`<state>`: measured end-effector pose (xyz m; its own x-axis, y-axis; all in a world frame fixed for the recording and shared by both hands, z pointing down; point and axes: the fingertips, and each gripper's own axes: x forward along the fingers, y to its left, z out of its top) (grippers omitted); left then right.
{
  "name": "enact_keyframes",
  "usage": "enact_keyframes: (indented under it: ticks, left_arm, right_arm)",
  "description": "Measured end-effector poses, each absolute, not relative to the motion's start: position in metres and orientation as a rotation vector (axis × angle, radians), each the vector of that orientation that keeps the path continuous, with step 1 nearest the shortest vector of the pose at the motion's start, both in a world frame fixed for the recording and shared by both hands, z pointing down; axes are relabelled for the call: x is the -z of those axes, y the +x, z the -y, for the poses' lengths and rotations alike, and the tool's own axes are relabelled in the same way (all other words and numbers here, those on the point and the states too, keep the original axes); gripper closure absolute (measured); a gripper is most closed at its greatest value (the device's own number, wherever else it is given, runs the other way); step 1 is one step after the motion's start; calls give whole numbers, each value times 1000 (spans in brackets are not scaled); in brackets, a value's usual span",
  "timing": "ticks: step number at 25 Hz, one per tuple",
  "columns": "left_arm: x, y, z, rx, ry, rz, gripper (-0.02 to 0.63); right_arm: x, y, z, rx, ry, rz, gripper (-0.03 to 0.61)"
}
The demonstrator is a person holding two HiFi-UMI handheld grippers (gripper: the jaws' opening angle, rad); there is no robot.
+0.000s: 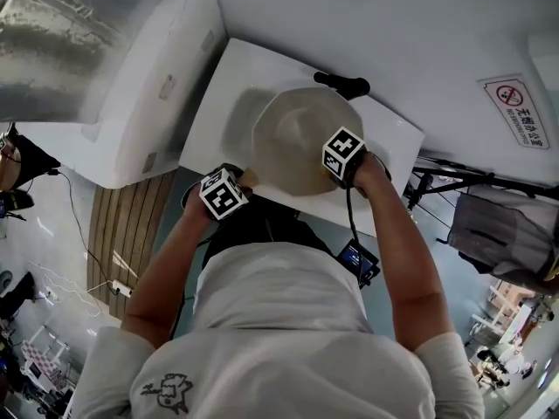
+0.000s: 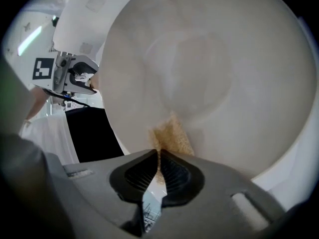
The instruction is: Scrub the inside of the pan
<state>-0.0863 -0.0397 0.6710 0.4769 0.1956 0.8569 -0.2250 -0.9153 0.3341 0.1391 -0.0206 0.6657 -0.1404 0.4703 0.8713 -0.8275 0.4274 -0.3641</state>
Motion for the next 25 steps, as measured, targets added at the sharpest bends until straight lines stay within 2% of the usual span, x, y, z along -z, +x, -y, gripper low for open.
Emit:
enact_keyframes:
  ticks: [10, 25]
  left_arm:
    - [-671, -86, 40, -1430, 2333, 33, 411]
    - [-672, -87, 39, -1436, 2321, 21, 410]
  right_arm:
    - [-666, 184, 67, -789, 444, 1171, 558]
    - [-640, 181, 175, -310, 733, 1288, 558]
